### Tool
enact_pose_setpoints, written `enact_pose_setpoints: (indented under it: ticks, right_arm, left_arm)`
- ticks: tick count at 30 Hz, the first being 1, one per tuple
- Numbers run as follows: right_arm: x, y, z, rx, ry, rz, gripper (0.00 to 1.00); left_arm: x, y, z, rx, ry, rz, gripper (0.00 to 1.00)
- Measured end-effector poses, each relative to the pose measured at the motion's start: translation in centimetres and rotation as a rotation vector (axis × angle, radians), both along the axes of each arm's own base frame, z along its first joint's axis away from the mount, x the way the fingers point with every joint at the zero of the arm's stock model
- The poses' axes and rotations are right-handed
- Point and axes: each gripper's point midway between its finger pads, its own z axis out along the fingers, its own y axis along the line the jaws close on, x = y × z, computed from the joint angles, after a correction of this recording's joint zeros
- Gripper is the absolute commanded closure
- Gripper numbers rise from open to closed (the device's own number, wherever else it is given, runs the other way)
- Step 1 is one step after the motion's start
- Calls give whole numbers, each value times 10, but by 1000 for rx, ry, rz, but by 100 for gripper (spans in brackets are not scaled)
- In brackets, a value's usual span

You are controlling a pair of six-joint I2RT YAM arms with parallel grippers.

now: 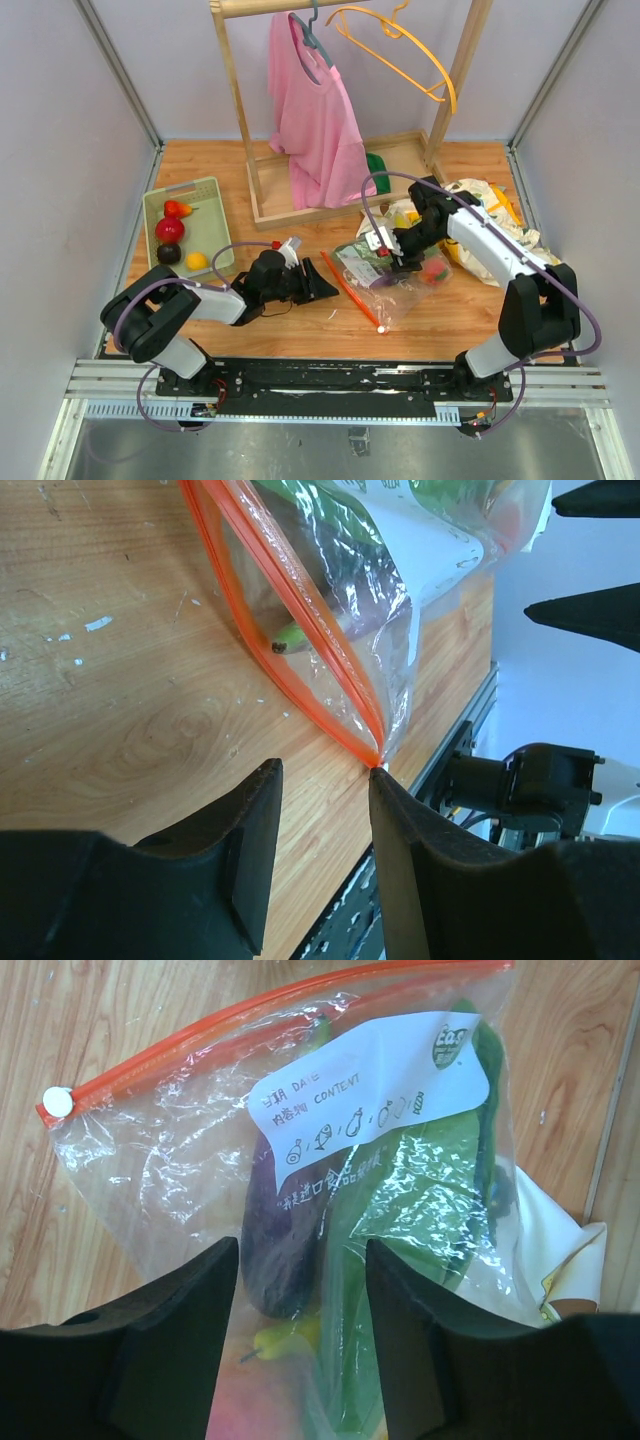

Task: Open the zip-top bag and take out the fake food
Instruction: Pick up the fake vegetable from the zipper food storage bag.

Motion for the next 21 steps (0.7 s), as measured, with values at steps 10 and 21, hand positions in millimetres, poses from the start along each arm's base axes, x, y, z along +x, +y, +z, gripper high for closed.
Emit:
enact_pose_setpoints:
  ticks: [10,21]
  right_arm:
    - [-6,2,-33,-58,15,80,40]
    - [4,0,-73,-143,43,99,42]
  left_arm:
    - [-2,-2,-5,14,-4,-20,56]
    - [-2,0,-7,31,-13,-22,55]
